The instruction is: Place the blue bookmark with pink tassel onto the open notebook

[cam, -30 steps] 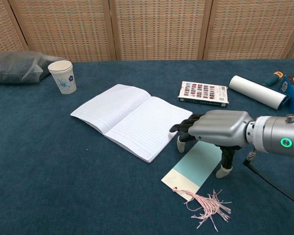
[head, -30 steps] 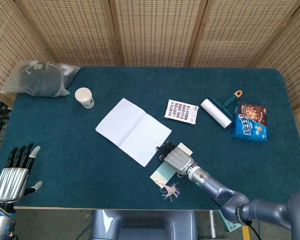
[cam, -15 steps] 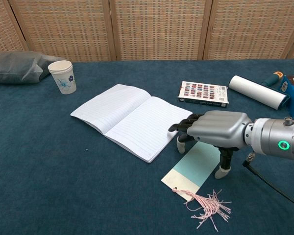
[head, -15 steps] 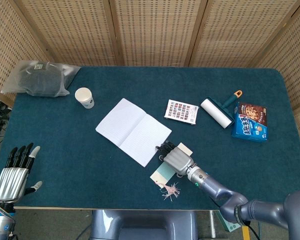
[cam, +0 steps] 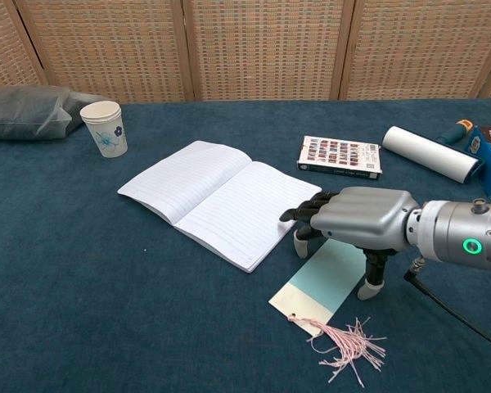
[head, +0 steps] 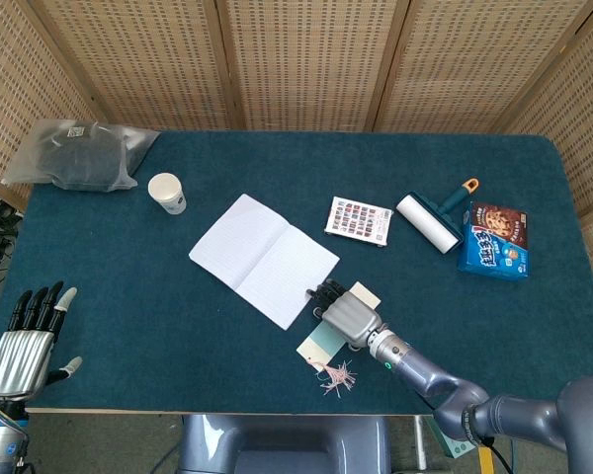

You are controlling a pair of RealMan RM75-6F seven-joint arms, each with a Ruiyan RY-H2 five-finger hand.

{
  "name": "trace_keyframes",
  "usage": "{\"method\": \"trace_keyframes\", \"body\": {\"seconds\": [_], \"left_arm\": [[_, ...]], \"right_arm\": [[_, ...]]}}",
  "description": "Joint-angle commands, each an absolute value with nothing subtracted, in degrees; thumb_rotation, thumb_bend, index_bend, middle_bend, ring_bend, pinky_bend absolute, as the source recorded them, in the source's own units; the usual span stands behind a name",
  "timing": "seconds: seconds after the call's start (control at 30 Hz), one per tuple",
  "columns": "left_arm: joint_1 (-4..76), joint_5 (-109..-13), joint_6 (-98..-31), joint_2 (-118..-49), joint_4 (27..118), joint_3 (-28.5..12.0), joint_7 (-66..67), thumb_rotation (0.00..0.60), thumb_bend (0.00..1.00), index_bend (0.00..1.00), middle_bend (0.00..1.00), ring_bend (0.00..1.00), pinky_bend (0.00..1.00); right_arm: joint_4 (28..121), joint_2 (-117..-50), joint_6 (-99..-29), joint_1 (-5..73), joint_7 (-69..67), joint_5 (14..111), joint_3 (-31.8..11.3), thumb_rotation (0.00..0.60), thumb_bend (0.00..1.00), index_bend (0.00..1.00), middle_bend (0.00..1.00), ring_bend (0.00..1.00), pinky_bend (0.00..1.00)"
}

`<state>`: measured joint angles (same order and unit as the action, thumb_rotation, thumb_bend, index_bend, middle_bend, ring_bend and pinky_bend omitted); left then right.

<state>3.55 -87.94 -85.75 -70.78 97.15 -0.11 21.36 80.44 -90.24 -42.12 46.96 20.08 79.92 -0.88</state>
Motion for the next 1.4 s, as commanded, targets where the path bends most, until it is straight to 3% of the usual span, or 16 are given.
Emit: {"method": "trace_keyframes", "body": {"seconds": [0.03, 0.33, 1.4], "left_arm": [[3.6, -88.0, -85.8, -70.8, 97.1, -0.1, 21.4, 0.600, 0.00, 0.00, 0.00, 0.00, 0.00], [3.6, -88.0, -85.8, -70.7, 97.2, 0.0, 21.2, 0.600, 0.00, 0.00, 0.00, 0.00, 0.00], [3.6, -88.3, -85.9, -70.4, 97.5, 0.2, 20.7, 0.600, 0.00, 0.00, 0.00, 0.00, 0.00]], "right_arm": [[80.4, -90.3, -42.1, 47.0, 20.1, 79.9, -0.8, 0.600, 0.22, 0.55, 0.09, 0.00, 0.02], [80.8, -90.2, -42.4, 47.4, 20.4, 80.0, -1.0, 0.600, 0.22, 0.60, 0.12, 0.00, 0.02], [83.4, -88.4, -43.4, 48.8, 24.0, 77.5, -2.5, 0.600, 0.22, 0.61, 0.13, 0.00, 0.03]]}}
